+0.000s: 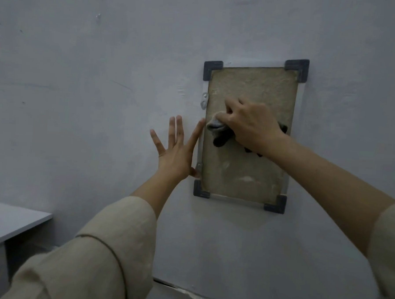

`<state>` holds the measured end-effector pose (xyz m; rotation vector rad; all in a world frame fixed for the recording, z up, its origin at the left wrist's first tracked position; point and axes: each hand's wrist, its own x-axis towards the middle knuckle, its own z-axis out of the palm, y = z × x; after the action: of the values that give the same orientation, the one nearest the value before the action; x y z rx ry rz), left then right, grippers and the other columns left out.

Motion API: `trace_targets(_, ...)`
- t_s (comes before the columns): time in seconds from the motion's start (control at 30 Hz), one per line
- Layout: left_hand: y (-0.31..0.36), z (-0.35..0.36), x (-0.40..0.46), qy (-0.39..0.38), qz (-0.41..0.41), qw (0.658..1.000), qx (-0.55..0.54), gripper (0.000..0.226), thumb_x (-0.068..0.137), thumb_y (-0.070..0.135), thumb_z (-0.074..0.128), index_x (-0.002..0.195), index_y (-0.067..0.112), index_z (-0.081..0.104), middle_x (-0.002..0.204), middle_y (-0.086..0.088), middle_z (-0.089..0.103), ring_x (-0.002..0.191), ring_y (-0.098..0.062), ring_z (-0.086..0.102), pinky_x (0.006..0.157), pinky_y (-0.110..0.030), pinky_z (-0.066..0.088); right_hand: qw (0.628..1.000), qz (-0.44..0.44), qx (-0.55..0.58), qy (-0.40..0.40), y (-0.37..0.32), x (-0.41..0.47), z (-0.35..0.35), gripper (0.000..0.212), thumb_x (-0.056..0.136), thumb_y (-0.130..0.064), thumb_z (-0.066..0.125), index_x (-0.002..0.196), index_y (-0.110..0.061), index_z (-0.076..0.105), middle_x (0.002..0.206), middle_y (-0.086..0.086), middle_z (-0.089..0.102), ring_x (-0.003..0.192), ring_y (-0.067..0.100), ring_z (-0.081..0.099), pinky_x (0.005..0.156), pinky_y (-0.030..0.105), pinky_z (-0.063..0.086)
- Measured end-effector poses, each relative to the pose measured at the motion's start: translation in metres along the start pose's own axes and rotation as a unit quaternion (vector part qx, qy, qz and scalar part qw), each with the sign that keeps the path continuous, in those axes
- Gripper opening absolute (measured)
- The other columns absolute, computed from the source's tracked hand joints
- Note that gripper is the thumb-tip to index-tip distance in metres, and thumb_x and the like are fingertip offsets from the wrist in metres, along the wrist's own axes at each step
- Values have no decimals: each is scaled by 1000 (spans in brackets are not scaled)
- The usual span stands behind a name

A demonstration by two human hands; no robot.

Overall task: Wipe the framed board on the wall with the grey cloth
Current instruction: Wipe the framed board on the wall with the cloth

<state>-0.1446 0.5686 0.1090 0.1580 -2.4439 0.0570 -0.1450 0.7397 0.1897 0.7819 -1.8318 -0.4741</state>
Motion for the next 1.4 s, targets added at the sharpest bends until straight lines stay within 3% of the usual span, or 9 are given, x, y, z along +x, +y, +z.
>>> trace_targets(0.2, 2, -2, 1, -2, -4, 1000, 6, 136, 62, 51, 76, 125, 39, -43, 148, -16, -33, 132, -31, -38, 90, -67, -25, 975, -201, -11, -90, -26, -28, 9, 20, 96, -16, 41, 108, -11, 56, 110, 7, 48, 78, 16, 37, 57, 23, 33)
trace_targets(0.43, 2, -3, 0, -3, 5, 1000, 11, 135, 60, 56, 74, 127, 37, -42, 148, -16, -34, 132, -32, -38, 92, -68, -23, 1000, 0, -14, 1, 31, -35, 1, 28, 94, -16, 40, 116, -9, 55, 107, 15, 52, 88, 28, 51, 55, 31, 36)
trace_targets(0.63, 1, -1, 0, 6, -2, 1000, 24, 136, 59, 58, 73, 126, 37, -44, 148, -16, -34, 132, -31, -38, 94, -68, -21, 993, -107, -17, -37, 23, -93, 5, 40, 89, -9, 26, 114, -14, 58, 105, 11, 58, 85, 25, 57, 52, 30, 44)
trace_targets(0.83, 2, -1, 0, 14, -6, 999, 28, 138, 57, 59, 74, 127, 36, -43, 149, -16, -31, 134, -31, -35, 92, -67, -23, 990, 133, 7, 47, 77, -77, -10, 37, 82, 1, 55, 117, -8, 60, 100, 23, 55, 81, 39, 53, 53, 32, 37)
trace_targets(0.93, 3, -2, 0, 11, -8, 999, 31, 138, 58, 59, 74, 127, 36, -43, 149, -16, -31, 134, -31, -35, 93, -67, -22, 996, 78, 28, 33, 64, -101, -6, 41, 68, 7, 65, 107, -3, 65, 89, 24, 59, 69, 38, 55, 45, 32, 43)
trace_targets(1.1, 4, -3, -1, 14, -14, 999, 43, 137, 59, 59, 73, 128, 35, -42, 150, -16, -29, 136, -31, -33, 96, -71, -17, 989, -137, -10, -51, 29, -151, 10, 27, 64, -2, 74, 89, -13, 70, 77, 8, 64, 58, 21, 56, 36, 23, 40)
trace_targets(1.17, 5, -2, -1, 14, -16, 999, 46, 136, 59, 59, 73, 128, 34, -42, 150, -16, -29, 136, -31, -33, 96, -71, -16, 990, -124, -19, -62, 36, -147, 10, 24, 70, -5, 72, 91, -15, 69, 81, 7, 64, 60, 20, 57, 38, 23, 42)
trace_targets(1.3, 6, -3, -2, 10, -20, 999, 42, 137, 59, 59, 73, 128, 35, -42, 150, -16, -29, 136, -31, -33, 96, -70, -17, 999, 39, 24, 2, 53, -121, 1, 33, 71, 6, 64, 102, -6, 67, 87, 19, 61, 67, 34, 56, 42, 30, 43)
trace_targets(1.4, 7, -4, -2, 6, -21, 999, 45, 136, 59, 58, 73, 129, 35, -42, 150, -16, -29, 136, -31, -33, 96, -70, -17, 999, 25, 38, 12, 39, -130, 7, 39, 65, 9, 67, 102, -4, 67, 86, 19, 63, 65, 33, 57, 40, 28, 43)
